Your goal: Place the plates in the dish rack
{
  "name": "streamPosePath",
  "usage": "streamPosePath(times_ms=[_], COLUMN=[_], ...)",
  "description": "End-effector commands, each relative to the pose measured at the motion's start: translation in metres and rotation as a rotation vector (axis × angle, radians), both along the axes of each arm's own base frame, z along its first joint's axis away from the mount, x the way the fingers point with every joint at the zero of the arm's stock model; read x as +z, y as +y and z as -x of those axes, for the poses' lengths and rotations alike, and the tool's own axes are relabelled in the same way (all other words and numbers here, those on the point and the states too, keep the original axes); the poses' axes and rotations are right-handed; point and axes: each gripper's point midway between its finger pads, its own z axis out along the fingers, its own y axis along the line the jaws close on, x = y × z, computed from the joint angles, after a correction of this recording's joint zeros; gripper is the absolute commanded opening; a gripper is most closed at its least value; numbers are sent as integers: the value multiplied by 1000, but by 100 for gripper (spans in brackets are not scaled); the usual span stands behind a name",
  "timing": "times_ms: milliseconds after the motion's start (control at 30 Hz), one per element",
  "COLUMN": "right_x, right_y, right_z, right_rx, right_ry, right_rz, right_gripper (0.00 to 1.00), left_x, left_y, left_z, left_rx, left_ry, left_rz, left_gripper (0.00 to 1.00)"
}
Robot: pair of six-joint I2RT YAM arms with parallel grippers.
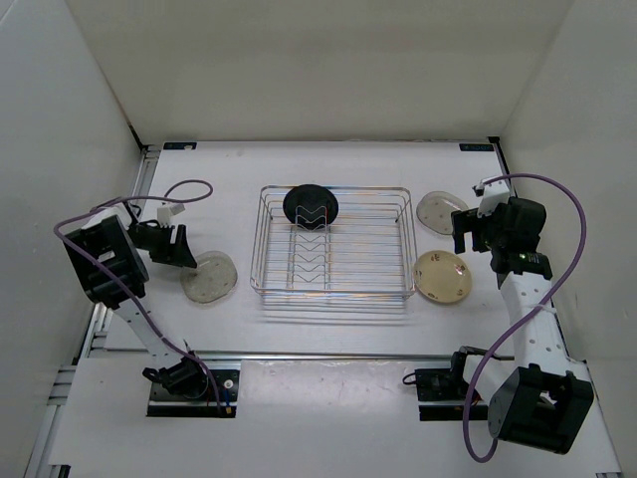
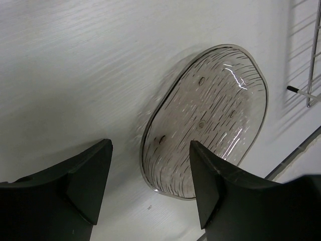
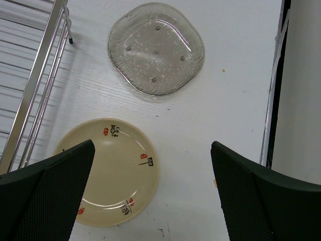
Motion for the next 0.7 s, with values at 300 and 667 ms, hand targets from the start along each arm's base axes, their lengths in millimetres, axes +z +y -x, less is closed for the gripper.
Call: streamPosePath(times_ms=[300,667], right_x=[15,15], right_y=[1,-2], right_z=[-4,-3], right_rx=[7,-3], right_ry=[-47,-47], right_rz=[-7,-6], right_gripper=[100,100], left_x=[2,-13], left_y=[6,4], left_z=[-2,7], left_rx=[-58,-88], left_ry=[-3,50], left_rz=[-62,-63], left_gripper=[67,58])
